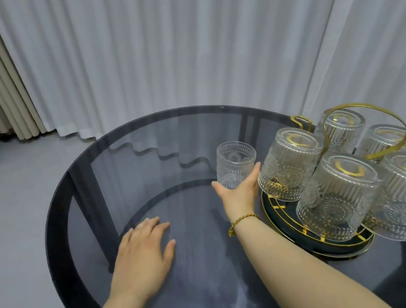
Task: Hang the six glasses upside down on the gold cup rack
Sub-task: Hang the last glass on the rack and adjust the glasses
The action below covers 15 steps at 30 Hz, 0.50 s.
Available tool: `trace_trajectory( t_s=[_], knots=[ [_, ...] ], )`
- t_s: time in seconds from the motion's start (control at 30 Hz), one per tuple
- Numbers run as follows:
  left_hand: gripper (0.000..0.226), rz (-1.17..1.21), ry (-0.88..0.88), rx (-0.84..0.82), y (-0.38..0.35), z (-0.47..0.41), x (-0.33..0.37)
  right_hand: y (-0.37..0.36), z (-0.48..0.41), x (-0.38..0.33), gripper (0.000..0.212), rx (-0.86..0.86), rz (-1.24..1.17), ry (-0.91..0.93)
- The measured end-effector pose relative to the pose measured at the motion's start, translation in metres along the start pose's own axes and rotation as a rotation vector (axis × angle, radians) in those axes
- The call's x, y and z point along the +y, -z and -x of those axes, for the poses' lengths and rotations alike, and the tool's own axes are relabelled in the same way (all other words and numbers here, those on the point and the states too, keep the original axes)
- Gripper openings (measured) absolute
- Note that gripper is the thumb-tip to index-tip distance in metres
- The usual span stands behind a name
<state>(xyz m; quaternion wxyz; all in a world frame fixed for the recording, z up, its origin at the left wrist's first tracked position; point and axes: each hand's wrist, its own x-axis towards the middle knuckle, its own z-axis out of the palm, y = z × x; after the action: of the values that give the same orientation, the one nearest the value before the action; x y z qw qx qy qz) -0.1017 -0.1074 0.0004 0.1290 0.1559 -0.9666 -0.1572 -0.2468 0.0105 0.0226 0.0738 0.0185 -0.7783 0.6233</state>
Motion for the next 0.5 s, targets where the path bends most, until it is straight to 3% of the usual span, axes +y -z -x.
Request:
trace_trajectory(
  t_s=[0.1, 0.23, 0.5],
  knots=[
    [0.04, 0.014, 0.003, 0.013, -0.002, -0.001, -0.002, -0.005, -0.013, 0.002, 0.109, 0.046, -0.056, -0.008],
    [0.038, 0.029, 0.008, 0.031, -0.002, -0.002, -0.002, -0.005, -0.019, 0.004, 0.09, 0.065, -0.076, -0.005],
    [0.04, 0.007, 0.015, 0.009, -0.001, -0.001, 0.0, 0.01, -0.001, -0.009, 0.086, -0.063, -0.114, -0.035]
  ],
)
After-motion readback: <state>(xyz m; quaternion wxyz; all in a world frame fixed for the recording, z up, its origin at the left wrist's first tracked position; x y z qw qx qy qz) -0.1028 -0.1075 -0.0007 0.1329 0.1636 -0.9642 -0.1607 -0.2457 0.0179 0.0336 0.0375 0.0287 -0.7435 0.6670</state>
